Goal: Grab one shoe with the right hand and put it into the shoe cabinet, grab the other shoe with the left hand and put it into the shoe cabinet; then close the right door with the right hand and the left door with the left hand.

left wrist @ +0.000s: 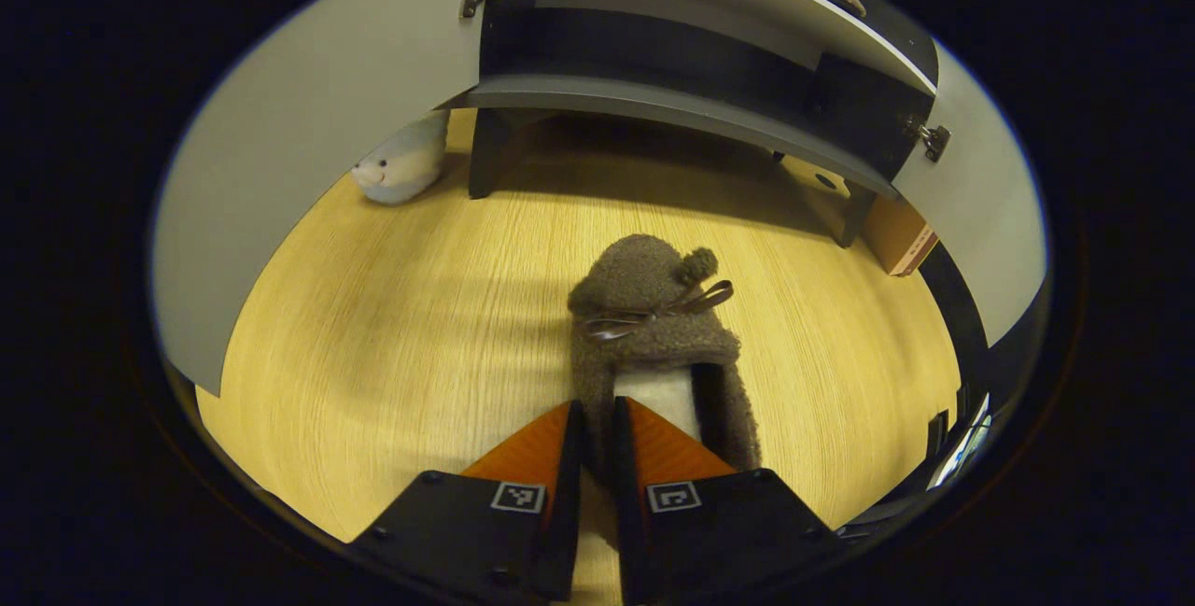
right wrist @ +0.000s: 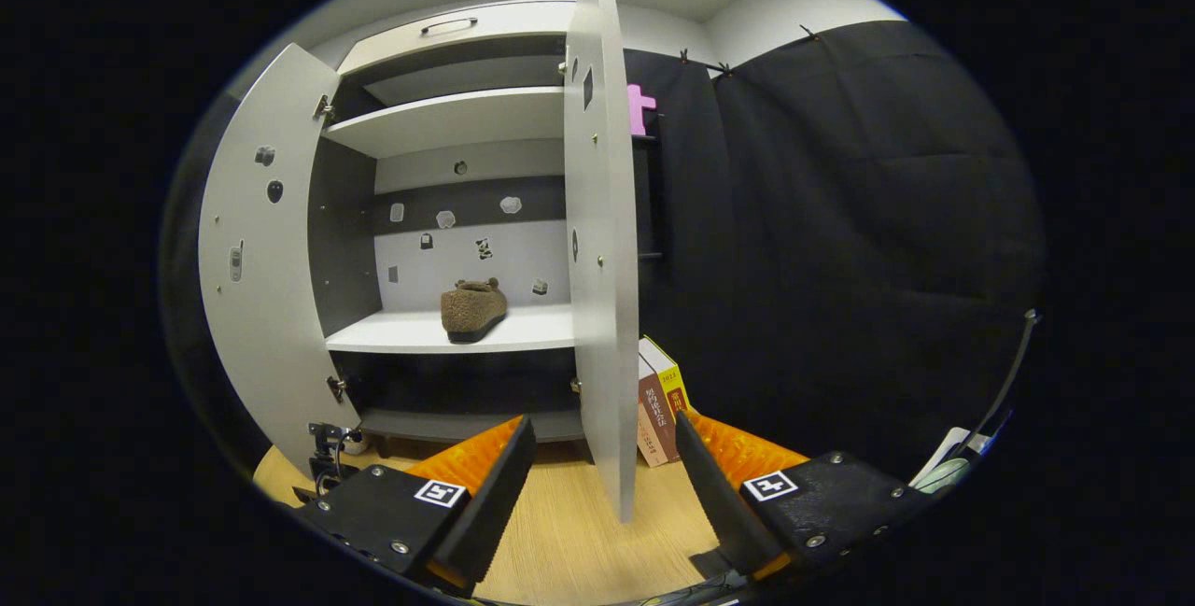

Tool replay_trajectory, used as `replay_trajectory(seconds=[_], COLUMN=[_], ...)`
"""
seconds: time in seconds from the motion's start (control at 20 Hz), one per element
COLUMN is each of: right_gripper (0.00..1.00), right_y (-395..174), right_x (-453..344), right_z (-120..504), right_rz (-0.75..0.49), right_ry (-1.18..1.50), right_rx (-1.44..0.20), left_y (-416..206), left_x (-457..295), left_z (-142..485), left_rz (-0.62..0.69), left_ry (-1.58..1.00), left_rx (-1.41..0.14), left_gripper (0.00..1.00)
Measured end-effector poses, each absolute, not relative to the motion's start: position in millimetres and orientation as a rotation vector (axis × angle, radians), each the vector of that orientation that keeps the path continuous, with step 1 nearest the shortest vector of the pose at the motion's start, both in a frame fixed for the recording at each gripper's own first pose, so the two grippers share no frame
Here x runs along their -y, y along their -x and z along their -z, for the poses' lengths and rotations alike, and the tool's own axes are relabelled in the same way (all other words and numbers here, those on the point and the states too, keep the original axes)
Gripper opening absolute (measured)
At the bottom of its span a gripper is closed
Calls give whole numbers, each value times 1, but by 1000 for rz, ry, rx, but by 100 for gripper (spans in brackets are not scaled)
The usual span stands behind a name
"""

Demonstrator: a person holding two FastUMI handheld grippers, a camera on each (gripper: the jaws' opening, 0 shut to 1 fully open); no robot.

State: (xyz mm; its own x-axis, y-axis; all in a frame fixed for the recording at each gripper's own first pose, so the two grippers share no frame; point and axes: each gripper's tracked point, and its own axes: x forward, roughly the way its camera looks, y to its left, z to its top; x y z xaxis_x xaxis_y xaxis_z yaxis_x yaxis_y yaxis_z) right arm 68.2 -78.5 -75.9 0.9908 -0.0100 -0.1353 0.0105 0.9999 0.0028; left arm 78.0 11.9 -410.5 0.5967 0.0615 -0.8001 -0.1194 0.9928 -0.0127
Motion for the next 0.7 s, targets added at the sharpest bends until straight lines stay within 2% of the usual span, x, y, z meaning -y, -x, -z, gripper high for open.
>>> replay_trajectory(seconds=[0.05, 0.1, 0.55, 0.7], right_gripper=[92, 92, 92, 92], right_y=[-69, -69, -76, -81], right_x=[80, 82, 96, 104], right_z=[76, 76, 83, 86], right_rz=[10, 7, -63, -87], right_ry=[-5, -6, -23, -33], right_rx=[-135, -134, -147, -155], left_y=[-77, -78, -73, -70], left_x=[-13, -13, -21, -19], left_z=[411, 406, 346, 297], left_rz=[-98, -96, -140, -124], left_ry=[66, 74, 169, 157], left_rx=[-930, -934, -940, -898], left_gripper=[25, 9, 7, 7])
